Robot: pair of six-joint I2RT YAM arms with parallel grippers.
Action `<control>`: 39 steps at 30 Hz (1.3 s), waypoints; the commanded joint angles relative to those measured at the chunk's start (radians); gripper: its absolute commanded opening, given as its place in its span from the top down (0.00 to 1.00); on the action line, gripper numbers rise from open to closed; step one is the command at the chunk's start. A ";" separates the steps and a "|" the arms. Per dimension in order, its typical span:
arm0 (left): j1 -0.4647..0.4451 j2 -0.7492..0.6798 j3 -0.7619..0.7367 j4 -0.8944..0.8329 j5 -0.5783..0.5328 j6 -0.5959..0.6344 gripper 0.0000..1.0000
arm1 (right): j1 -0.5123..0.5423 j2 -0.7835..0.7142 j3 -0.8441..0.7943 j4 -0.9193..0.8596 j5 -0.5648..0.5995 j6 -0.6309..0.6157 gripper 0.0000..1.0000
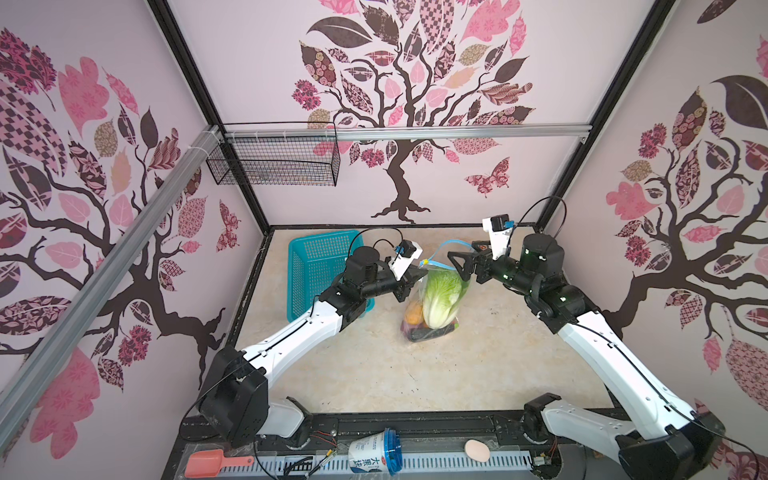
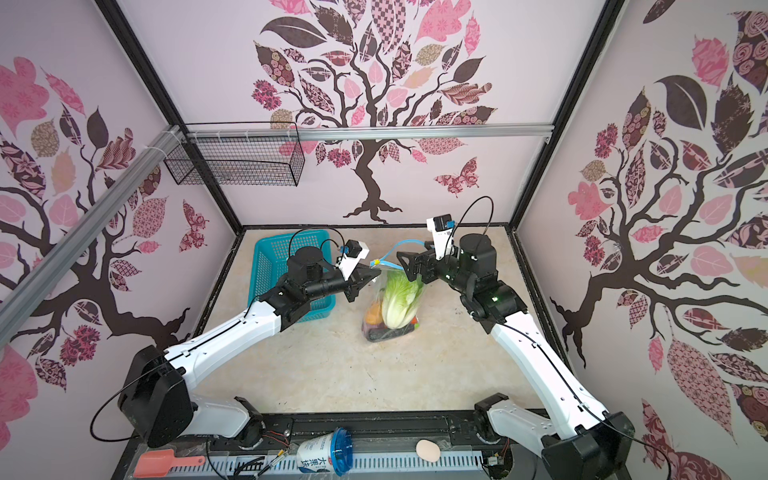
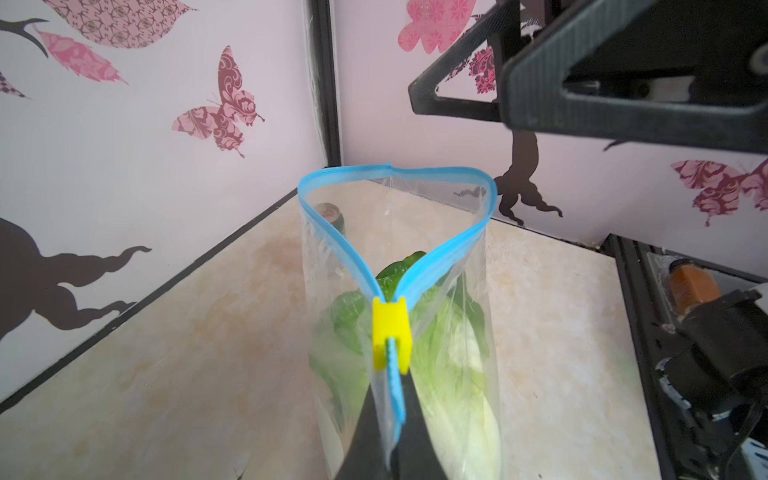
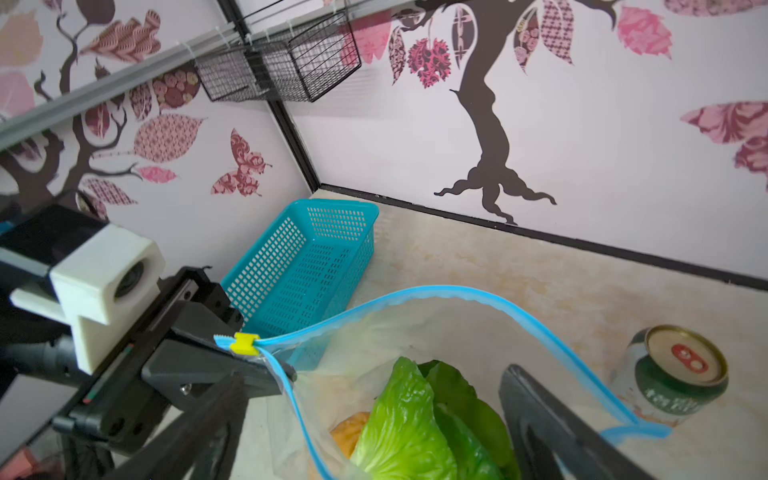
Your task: Place the food in the zip-top bag and seal the zipper
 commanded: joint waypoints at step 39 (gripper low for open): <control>0.095 0.002 0.061 -0.084 0.244 0.089 1.00 | 0.070 0.432 0.403 -0.345 -0.534 -0.832 0.65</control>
